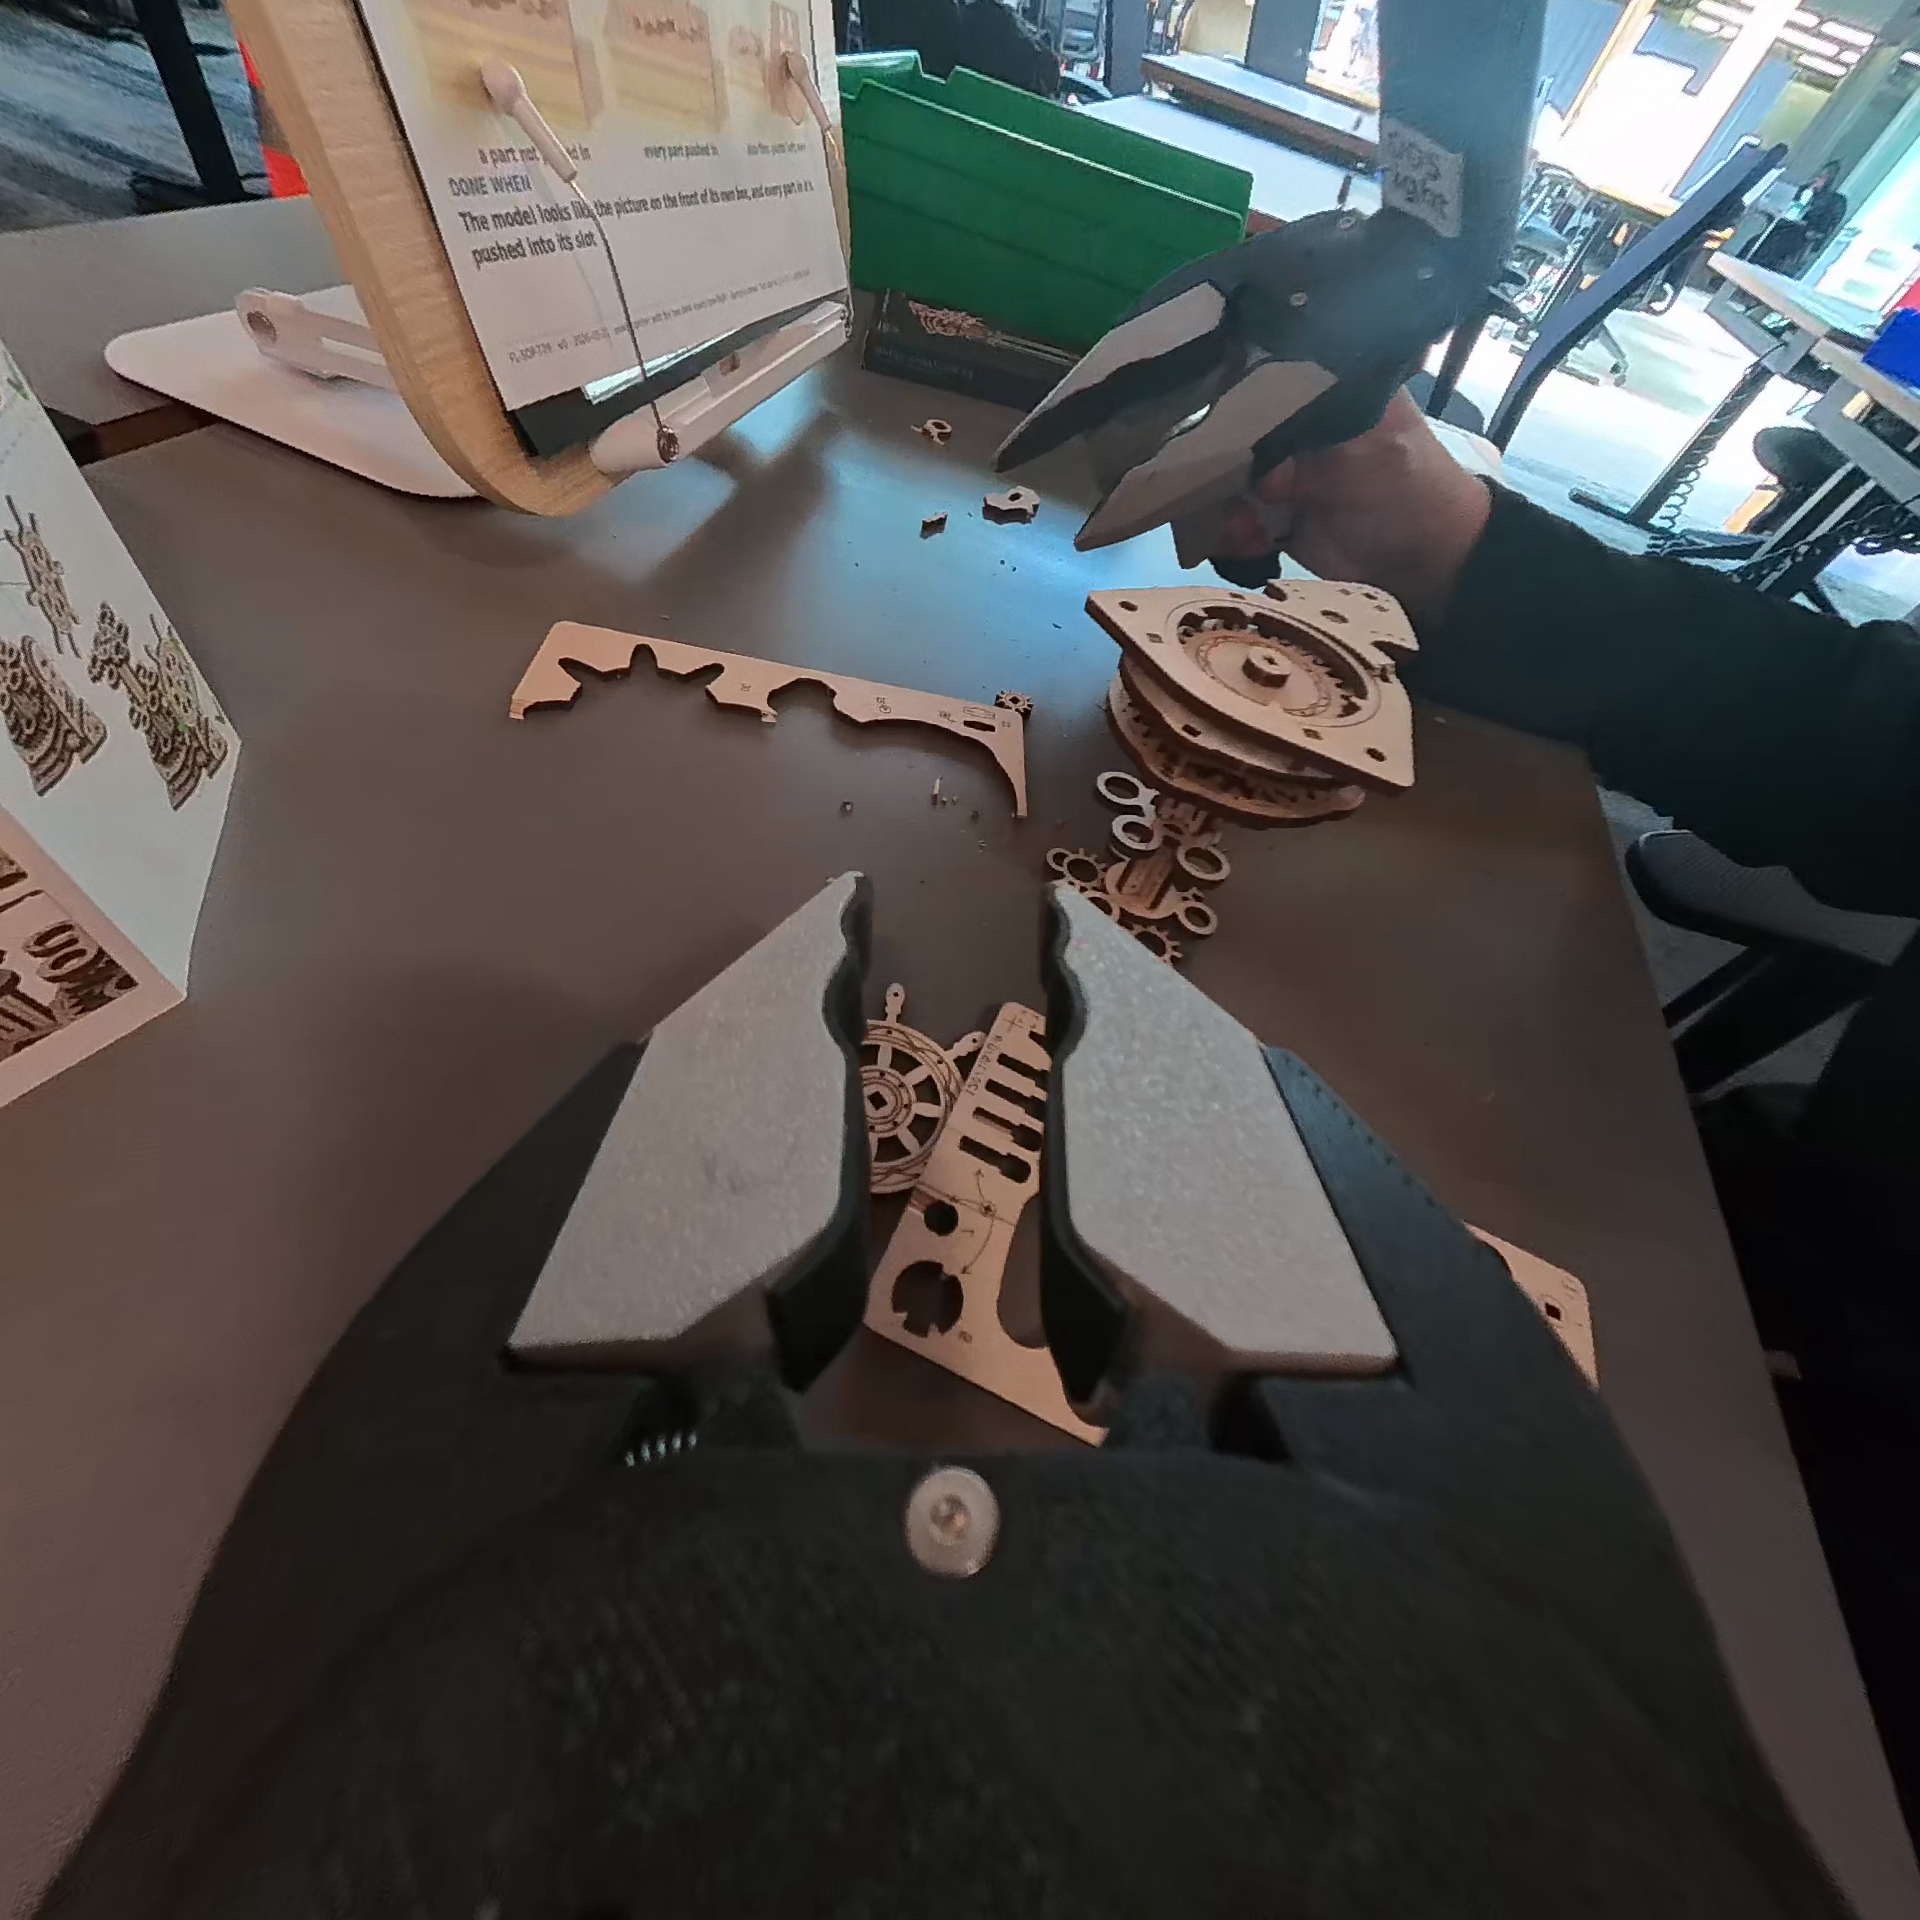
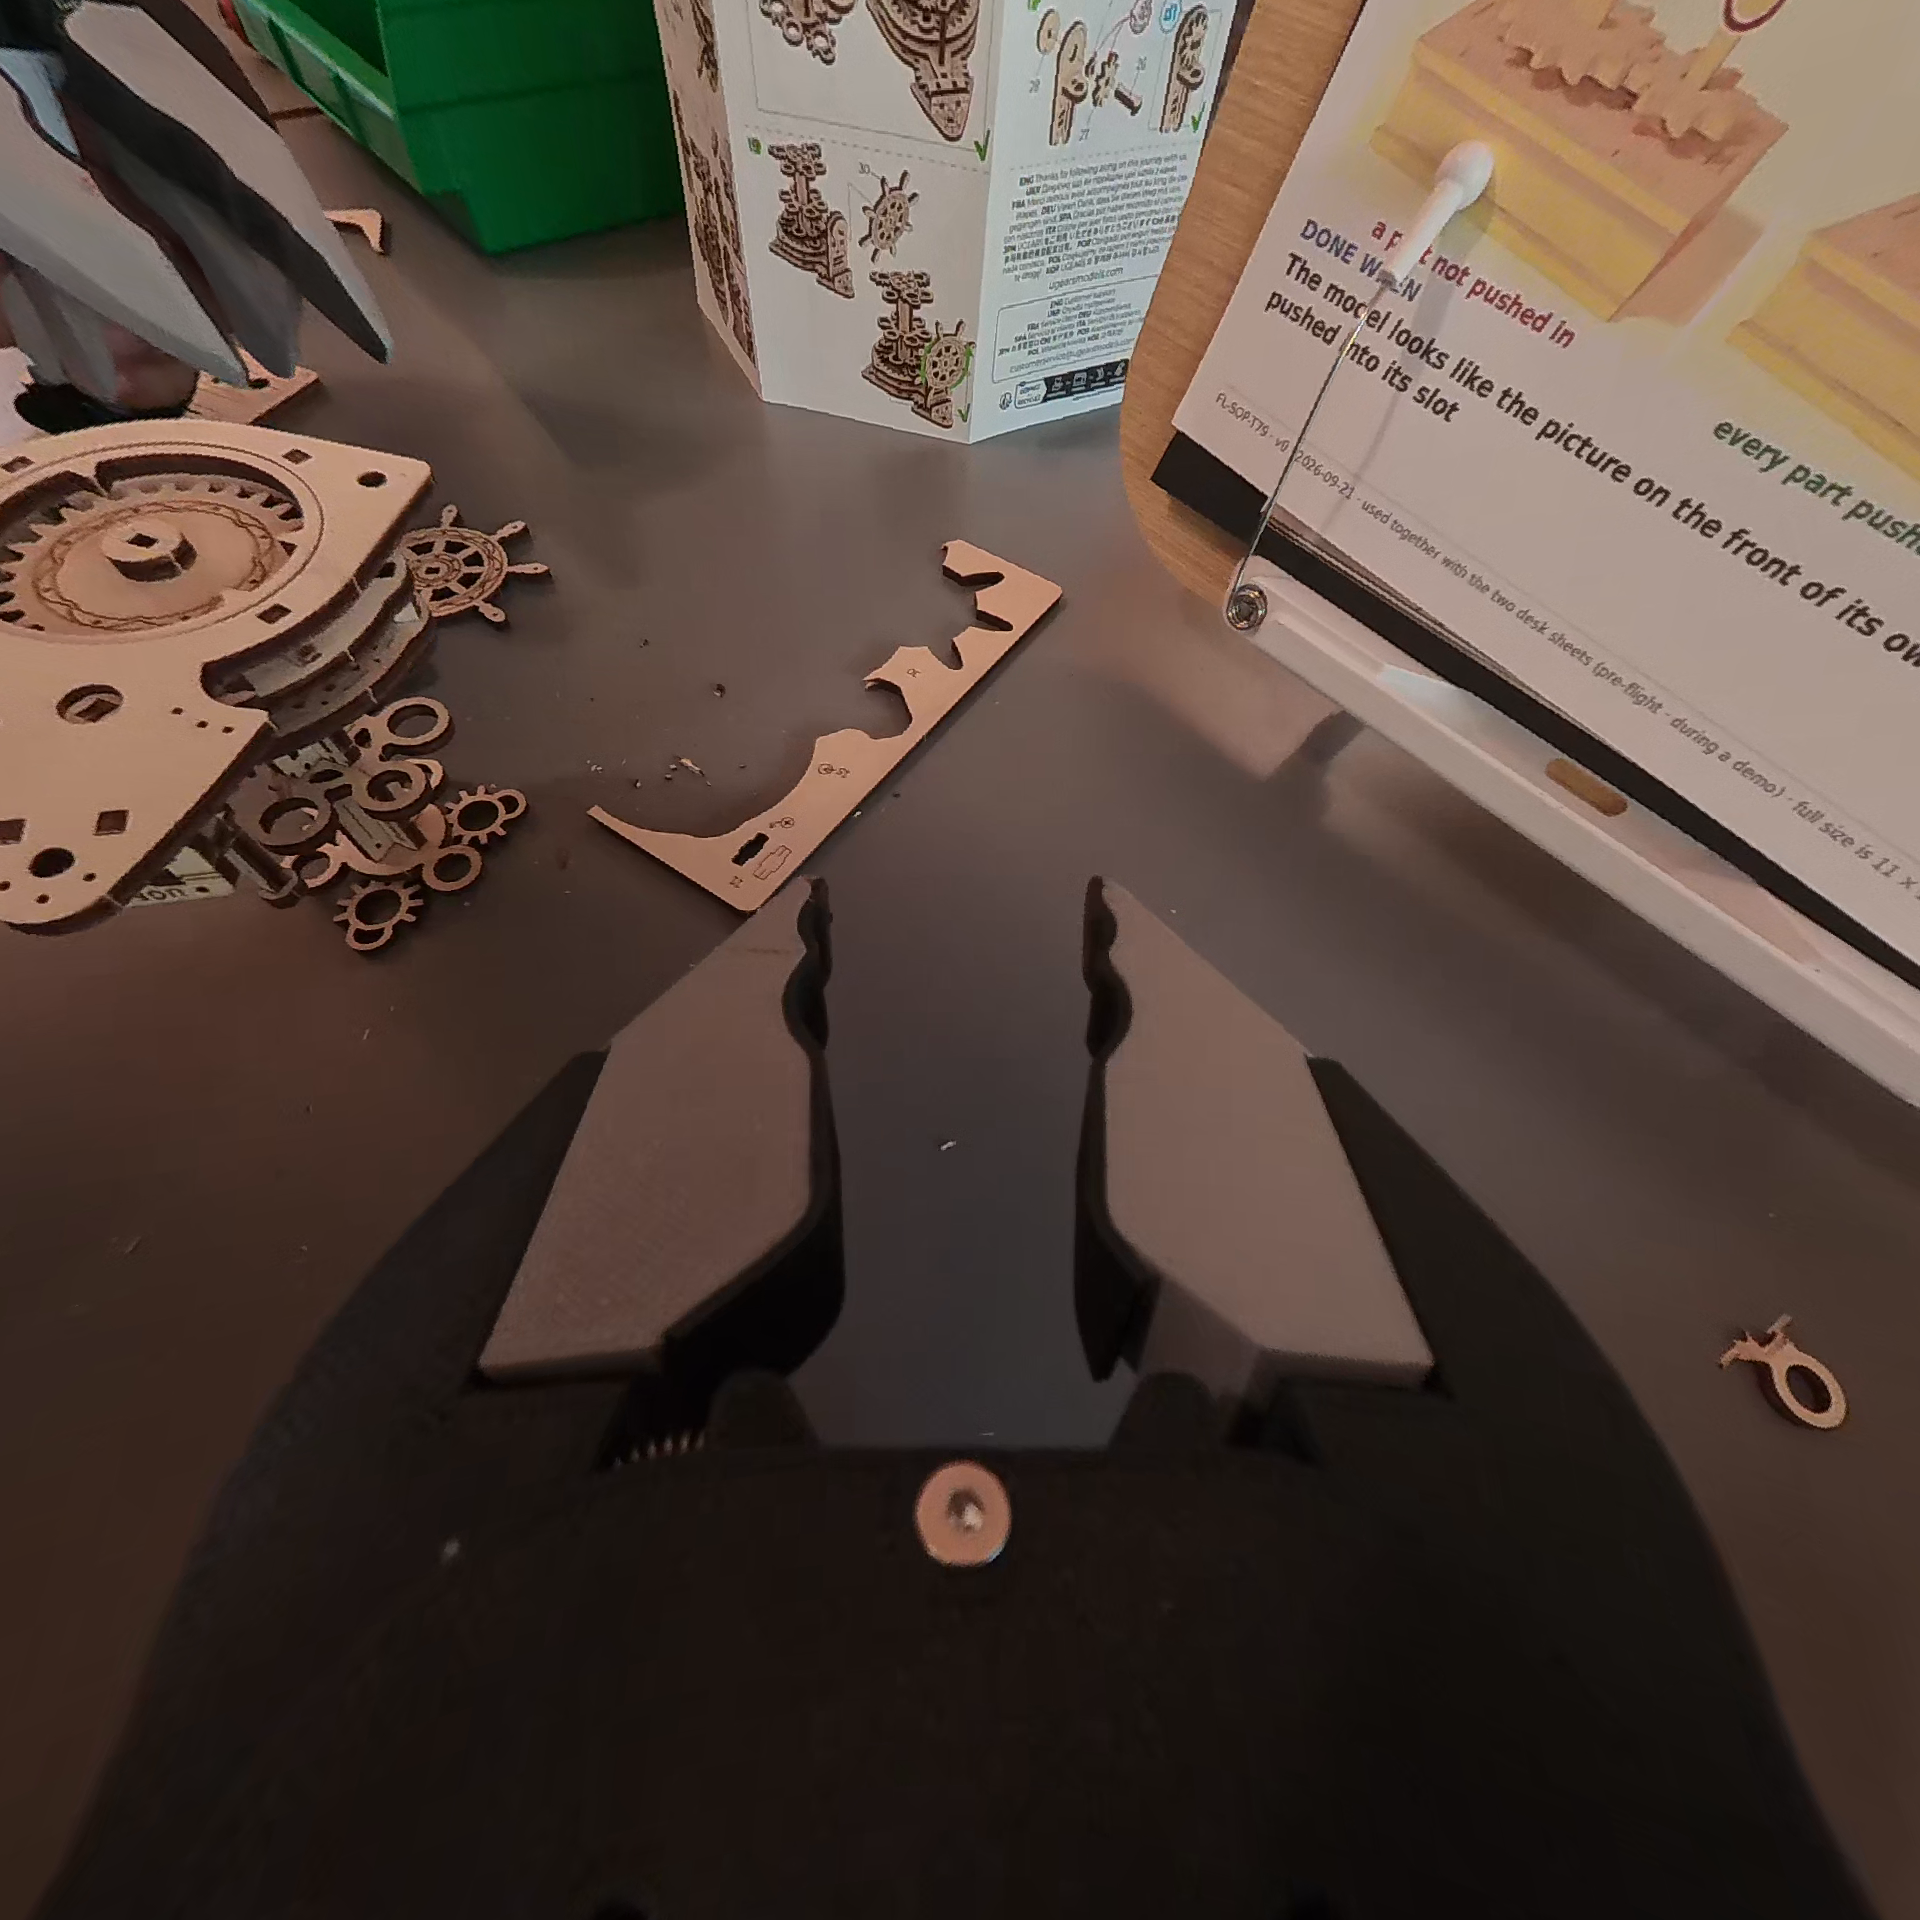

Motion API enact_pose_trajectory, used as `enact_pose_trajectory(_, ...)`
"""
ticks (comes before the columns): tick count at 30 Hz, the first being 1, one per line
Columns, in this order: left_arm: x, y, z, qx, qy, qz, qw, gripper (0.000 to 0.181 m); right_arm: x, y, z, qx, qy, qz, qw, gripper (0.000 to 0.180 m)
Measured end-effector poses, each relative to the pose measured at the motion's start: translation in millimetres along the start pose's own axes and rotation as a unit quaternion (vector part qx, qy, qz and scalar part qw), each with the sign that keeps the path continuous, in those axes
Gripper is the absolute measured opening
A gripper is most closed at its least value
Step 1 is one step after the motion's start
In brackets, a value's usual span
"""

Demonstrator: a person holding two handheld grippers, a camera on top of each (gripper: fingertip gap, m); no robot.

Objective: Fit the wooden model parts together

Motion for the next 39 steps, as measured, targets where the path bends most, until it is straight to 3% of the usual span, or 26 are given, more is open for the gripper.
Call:
enact_pose_trajectory(22, 2, -2, 1, -0.004, 0.002, 0.011, 1.000, 0.026, 14, -14, 8, -0.026, 0.007, -0.017, 1.000, 0.042)
enact_pose_trajectory(27, 4, -3, 3, -0.009, 0.007, 0.016, 1.000, 0.026, 10, 1, 19, -0.007, 0.001, 0.011, 1.000, 0.043)
enact_pose_trajectory(39, 9, -17, 4, -0.043, 0.007, -0.001, 0.999, 0.028, -2, 8, 55, -0.059, -0.011, -0.051, 0.997, 0.044)
Point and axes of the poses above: each gripper's, where its closed fingertips meet, z back along the fingers, y out of its underside, x = y × z across the jaws, the point moved 1 cm from there along z, back along the fingers, and after that the axes turned 14 degrees about -y, right-handed, at the moved point
